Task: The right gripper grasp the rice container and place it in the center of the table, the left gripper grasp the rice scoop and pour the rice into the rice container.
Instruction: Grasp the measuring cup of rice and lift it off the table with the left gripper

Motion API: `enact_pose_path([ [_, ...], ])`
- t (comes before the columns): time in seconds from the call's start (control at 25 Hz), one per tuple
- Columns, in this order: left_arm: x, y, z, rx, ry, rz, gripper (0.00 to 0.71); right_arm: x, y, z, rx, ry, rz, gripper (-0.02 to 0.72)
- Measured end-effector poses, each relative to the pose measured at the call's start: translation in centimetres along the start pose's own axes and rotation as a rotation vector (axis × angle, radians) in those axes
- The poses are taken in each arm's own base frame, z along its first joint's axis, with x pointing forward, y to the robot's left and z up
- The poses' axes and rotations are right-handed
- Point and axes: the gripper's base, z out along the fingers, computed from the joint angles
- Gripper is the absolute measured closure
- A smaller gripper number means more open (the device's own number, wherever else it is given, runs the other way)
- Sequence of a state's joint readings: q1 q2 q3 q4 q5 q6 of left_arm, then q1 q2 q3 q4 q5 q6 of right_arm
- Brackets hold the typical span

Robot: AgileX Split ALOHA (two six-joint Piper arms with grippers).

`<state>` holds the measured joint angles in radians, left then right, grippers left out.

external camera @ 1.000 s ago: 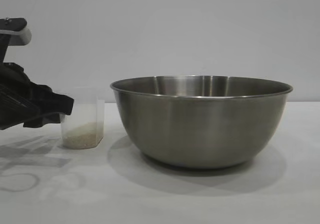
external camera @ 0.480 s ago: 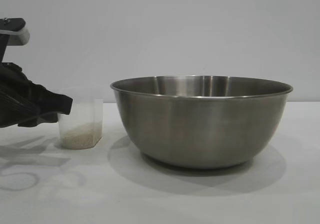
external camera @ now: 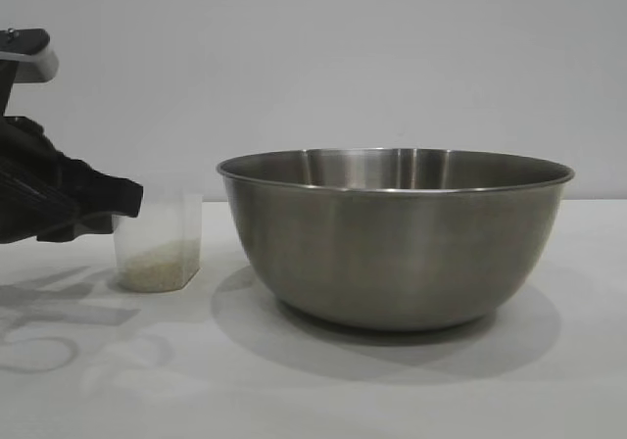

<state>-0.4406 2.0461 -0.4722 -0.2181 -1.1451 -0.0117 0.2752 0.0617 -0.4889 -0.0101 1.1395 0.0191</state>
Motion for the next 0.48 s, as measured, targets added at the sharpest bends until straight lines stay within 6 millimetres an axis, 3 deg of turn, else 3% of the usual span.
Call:
enact_pose_path([
  [0.04,-0.13,-0.01,-0.03,0.0,-0.005,-0.001,0.532,0.0,0.0,0.0,0.0,0.0,0.0,0.418],
  [0.2,-0.37,-0.03,-0.07,0.003,-0.012,0.002,0.71,0.0,0.0,0.0,0.0,0.0,0.0,0.418],
  [0.48,-0.45,-0.25,-0.1,0.025,-0.014,0.016,0.71,0.0,0.0,0.0,0.0,0.0,0.0,0.418],
])
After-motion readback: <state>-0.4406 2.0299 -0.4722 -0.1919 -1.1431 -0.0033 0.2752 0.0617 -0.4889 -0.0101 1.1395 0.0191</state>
